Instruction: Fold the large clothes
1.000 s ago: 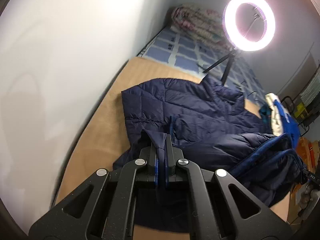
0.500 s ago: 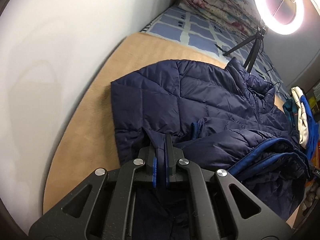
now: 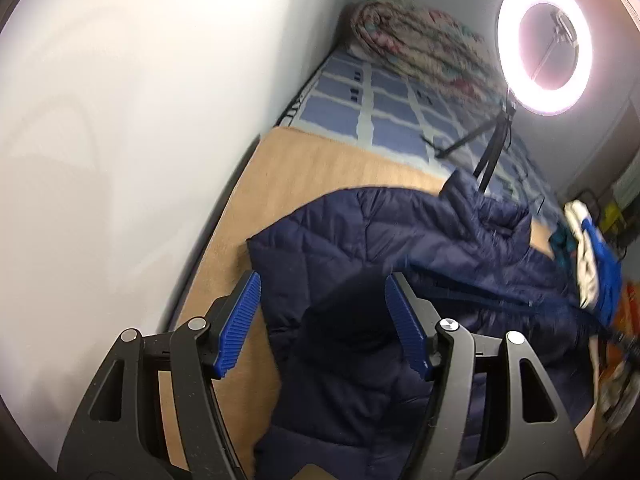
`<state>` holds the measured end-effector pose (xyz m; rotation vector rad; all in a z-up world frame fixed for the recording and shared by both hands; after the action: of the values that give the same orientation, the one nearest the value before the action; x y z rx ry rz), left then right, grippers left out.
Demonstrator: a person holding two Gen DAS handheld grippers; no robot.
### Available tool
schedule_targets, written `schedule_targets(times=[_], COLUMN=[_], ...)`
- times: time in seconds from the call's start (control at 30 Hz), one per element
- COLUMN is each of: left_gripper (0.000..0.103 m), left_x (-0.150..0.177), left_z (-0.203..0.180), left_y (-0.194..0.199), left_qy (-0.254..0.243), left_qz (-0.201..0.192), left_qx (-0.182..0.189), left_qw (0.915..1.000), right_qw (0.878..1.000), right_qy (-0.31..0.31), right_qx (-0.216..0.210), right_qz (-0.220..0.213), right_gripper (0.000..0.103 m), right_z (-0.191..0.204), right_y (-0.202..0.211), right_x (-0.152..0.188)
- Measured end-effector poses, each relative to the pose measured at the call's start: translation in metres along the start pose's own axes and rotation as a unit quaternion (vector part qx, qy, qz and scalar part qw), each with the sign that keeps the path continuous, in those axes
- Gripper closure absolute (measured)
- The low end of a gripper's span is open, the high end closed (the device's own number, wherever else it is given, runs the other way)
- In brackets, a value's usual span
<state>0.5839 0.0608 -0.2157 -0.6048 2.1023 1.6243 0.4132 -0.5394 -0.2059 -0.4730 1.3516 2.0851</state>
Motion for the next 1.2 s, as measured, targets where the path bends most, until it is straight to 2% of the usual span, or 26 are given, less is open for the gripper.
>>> schedule_targets(times=[0.1, 0.17, 0.3, 0.37, 0.5, 0.53, 0.6, 0.63, 0.7, 0.73, 0.77, 0.87, 1.0, 1.2], left_gripper=[0.036, 0.036, 0.036, 0.036, 0.037, 0.04, 0.064, 0.069, 0.088, 0.092, 0.098, 0.102, 0.103, 0.103], left_x=[0.012, 0.02, 0.029, 0.031, 0.034, 0.035, 0.036, 0.037, 0.036, 0.035, 0.034, 0.034, 0.026, -0.001], left_z=[-0.003, -0.006, -0.011, -0.013, -0.018, -0.02, -0.022, -0.022, -0.024, -0.025, -0.026, -0.031, -0.032, -0.038], left_y=[-0.015, -0.029, -0.054, -0.063, -0.077, -0.079, -0.082, -0.083, -0.084, -0.084, -0.083, -0.079, -0.064, -0.04], left_qy=[-0.023, -0.037, -0.034, -0.04, -0.064, -0.07, -0.075, -0.077, -0.083, -0.087, -0.092, -0.111, -0.12, -0.11], left_qz=[0.024, 0.04, 0.061, 0.066, 0.071, 0.069, 0.074, 0.075, 0.072, 0.069, 0.064, 0.052, 0.021, -0.014], left_qx=[0.002, -0.001, 0.0, -0.008, -0.028, -0.031, -0.031, -0.034, -0.042, -0.048, -0.054, -0.063, -0.075, -0.069], left_qw=[0.9994, 0.9985, 0.9976, 0.9969, 0.995, 0.9946, 0.9939, 0.9936, 0.993, 0.9926, 0.9922, 0.9904, 0.9897, 0.9914], right_qw=[1.0, 1.0, 0.998, 0.997, 0.994, 0.993, 0.993, 0.993, 0.992, 0.992, 0.991, 0.988, 0.984, 0.977], right_qy=[0.005, 0.015, 0.038, 0.043, 0.043, 0.044, 0.048, 0.051, 0.063, 0.07, 0.077, 0.097, 0.125, 0.16], right_qx=[-0.005, 0.01, 0.033, 0.037, 0.075, 0.079, 0.074, 0.072, 0.071, 0.074, 0.078, 0.097, 0.117, 0.142], right_qz=[0.0, 0.007, 0.029, 0.043, 0.074, 0.078, 0.082, 0.082, 0.079, 0.078, 0.077, 0.066, 0.042, 0.002], right_gripper=[0.033, 0.033, 0.033, 0.034, 0.036, 0.041, 0.068, 0.072, 0.091, 0.097, 0.098, 0.101, 0.102, 0.103], right_z=[-0.003, -0.005, -0.005, -0.003, -0.013, -0.014, -0.013, -0.012, -0.009, -0.008, -0.006, -0.001, 0.01, 0.027], right_y=[-0.004, -0.016, -0.037, -0.049, -0.071, -0.076, -0.08, -0.081, -0.079, -0.079, -0.077, -0.072, -0.059, -0.034], right_x=[-0.004, -0.006, -0.006, -0.008, -0.007, -0.006, -0.004, -0.003, -0.001, 0.0, 0.001, -0.001, -0.008, -0.027])
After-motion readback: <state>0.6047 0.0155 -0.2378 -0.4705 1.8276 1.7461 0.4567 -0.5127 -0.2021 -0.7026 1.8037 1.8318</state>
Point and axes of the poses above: each gripper's, at about its wrist camera, not at the fingertips, and y roughly against the way its jaws point, z to its left, x to its underside, the point moved 9 cm from there along -y, roughly the way its jaws point
